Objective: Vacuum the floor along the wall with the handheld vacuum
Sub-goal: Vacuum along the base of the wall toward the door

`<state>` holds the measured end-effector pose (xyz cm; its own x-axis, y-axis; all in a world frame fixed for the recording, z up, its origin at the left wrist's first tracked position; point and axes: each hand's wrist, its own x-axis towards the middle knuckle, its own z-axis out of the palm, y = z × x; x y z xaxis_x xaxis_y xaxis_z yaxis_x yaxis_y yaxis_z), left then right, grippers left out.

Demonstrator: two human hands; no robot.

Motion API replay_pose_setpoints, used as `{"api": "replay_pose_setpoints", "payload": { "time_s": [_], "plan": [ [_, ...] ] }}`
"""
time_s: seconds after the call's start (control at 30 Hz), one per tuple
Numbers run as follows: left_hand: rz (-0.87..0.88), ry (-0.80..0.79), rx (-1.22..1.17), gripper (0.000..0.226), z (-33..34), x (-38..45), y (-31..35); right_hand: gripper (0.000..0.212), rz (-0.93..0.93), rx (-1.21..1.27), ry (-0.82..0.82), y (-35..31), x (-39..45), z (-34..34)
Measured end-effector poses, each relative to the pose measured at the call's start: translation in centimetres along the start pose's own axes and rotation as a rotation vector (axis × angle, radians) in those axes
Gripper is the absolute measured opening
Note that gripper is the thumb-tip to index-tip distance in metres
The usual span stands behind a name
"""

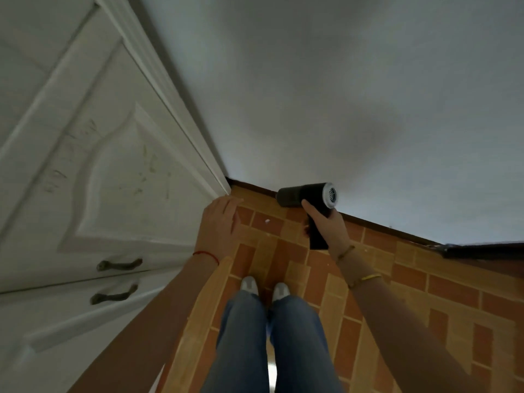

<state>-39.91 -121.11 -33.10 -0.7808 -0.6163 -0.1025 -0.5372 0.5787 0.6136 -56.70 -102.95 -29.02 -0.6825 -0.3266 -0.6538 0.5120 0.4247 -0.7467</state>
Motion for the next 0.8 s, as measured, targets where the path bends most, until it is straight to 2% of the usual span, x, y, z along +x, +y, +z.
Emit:
{"api": "replay_pose_setpoints", "payload": {
  "time_s": [0.1,0.17,0.27,0.47,0.67,0.8],
  "plan": [
    [0.015,-0.096,0.096,0.052,6.2,2.1,-5.5,0.029,-0.053,-0.125,0.025,5.6,6.3,1.6],
    [0.065,-0.130,0.194,0.050,10.2,3.3,-9.0,0.030,-0.073,-0.202,0.031,9.6,10.9,2.7],
    [0.107,-0.106,0.156,0.054,17.5,4.3,-15.3,0.037,-0.092,-0.267,0.024,16.1,17.9,4.2],
    [0.123,-0.137,0.236,0.044,31.0,6.6,-27.6,0.036,-0.143,-0.403,0.031,28.2,30.8,6.9],
    [0.102,-0.166,0.371,0.042,41.2,7.1,-36.6,0.032,-0.210,-0.487,-0.017,35.6,39.0,8.5],
    [0.064,-0.193,0.432,0.055,45.1,7.1,-40.4,0.036,-0.282,-0.536,-0.033,38.4,42.6,9.3]
  ]
}}
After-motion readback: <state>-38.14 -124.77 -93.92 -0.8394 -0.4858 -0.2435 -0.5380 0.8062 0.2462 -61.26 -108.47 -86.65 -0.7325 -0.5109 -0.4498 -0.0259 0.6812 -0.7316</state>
